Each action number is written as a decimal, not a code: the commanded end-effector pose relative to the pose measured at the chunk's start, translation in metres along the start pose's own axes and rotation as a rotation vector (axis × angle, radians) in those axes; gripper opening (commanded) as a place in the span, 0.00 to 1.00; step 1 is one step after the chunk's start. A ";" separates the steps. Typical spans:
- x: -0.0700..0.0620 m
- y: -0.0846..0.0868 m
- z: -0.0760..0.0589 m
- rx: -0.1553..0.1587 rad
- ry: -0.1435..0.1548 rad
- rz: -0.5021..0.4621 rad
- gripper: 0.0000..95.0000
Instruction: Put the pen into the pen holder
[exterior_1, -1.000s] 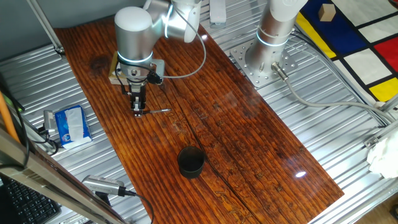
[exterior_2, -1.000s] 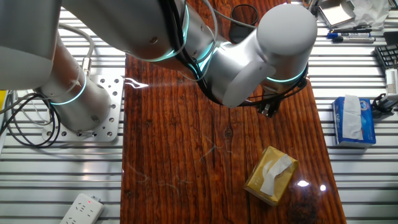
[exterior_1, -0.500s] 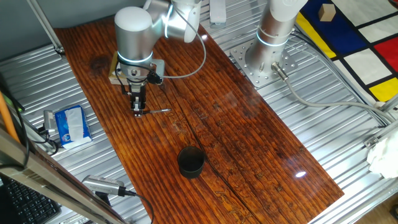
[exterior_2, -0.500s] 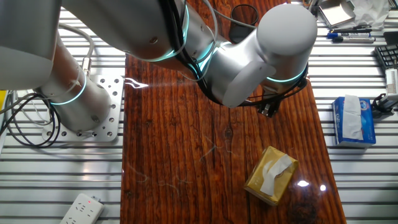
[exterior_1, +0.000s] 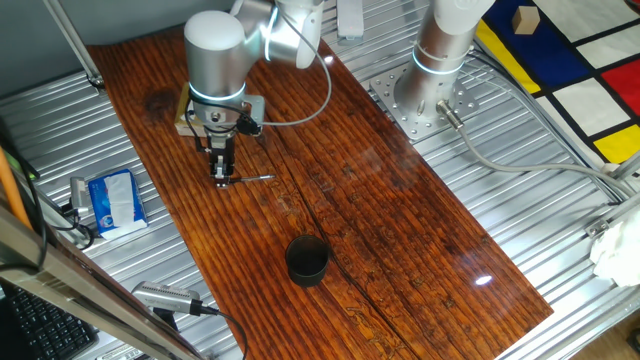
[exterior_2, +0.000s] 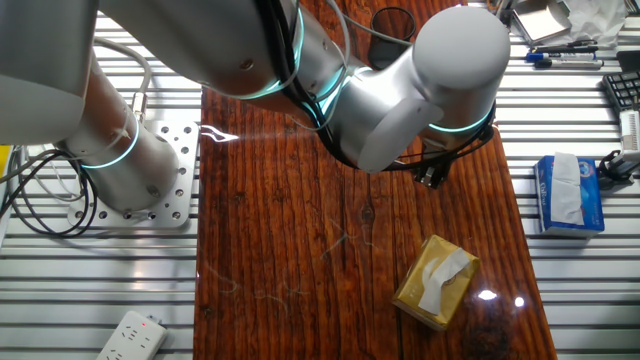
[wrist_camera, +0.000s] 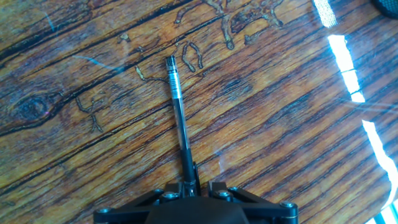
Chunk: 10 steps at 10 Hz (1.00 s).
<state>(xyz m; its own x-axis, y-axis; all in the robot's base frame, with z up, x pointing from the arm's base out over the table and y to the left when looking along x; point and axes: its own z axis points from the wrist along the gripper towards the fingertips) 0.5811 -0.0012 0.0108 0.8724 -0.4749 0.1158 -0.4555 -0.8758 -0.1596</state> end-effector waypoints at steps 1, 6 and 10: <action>0.001 -0.003 -0.004 -0.060 0.038 0.009 0.20; 0.001 -0.004 -0.007 -0.050 0.037 0.001 0.20; 0.002 -0.004 -0.004 -0.041 0.032 -0.024 0.20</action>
<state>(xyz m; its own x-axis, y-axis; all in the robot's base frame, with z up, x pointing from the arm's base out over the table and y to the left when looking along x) 0.5851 -0.0006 0.0131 0.8771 -0.4537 0.1574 -0.4400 -0.8906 -0.1155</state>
